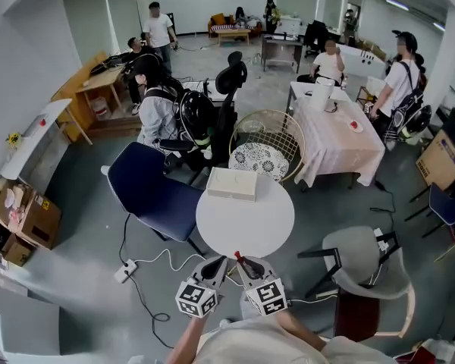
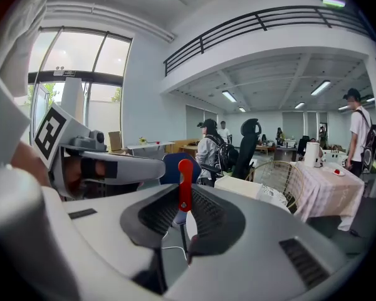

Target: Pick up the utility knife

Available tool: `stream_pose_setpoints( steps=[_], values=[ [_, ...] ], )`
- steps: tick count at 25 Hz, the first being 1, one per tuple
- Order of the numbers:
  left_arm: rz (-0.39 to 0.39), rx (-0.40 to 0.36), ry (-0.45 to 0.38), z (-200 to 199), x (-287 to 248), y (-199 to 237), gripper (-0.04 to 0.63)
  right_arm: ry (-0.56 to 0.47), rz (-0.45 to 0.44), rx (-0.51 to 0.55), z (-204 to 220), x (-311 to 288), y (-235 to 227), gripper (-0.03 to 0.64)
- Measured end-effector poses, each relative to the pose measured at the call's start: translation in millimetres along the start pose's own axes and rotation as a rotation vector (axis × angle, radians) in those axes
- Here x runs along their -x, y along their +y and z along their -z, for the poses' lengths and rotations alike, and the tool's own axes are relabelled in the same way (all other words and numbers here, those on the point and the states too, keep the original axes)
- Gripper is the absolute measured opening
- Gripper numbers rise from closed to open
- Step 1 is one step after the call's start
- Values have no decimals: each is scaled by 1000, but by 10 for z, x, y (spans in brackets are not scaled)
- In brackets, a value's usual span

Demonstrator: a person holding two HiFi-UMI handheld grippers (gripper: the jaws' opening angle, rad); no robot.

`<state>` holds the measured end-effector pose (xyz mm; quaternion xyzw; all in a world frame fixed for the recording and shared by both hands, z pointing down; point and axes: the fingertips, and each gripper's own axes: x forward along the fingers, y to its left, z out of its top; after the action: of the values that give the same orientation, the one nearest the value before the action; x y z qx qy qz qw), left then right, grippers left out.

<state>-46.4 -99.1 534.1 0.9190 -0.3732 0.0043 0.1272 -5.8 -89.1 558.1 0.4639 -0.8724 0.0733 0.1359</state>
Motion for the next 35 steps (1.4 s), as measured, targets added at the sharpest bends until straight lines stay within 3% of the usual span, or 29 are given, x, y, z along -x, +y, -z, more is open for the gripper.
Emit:
stream_pose_setpoints(
  steps=[13, 35],
  values=[
    [4, -4, -3, 199, 539, -364, 12, -30, 49, 3, 139, 517, 392, 69],
    [31, -3, 11, 276, 590, -450, 12, -18, 73, 9, 188, 611, 458, 69]
  ],
)
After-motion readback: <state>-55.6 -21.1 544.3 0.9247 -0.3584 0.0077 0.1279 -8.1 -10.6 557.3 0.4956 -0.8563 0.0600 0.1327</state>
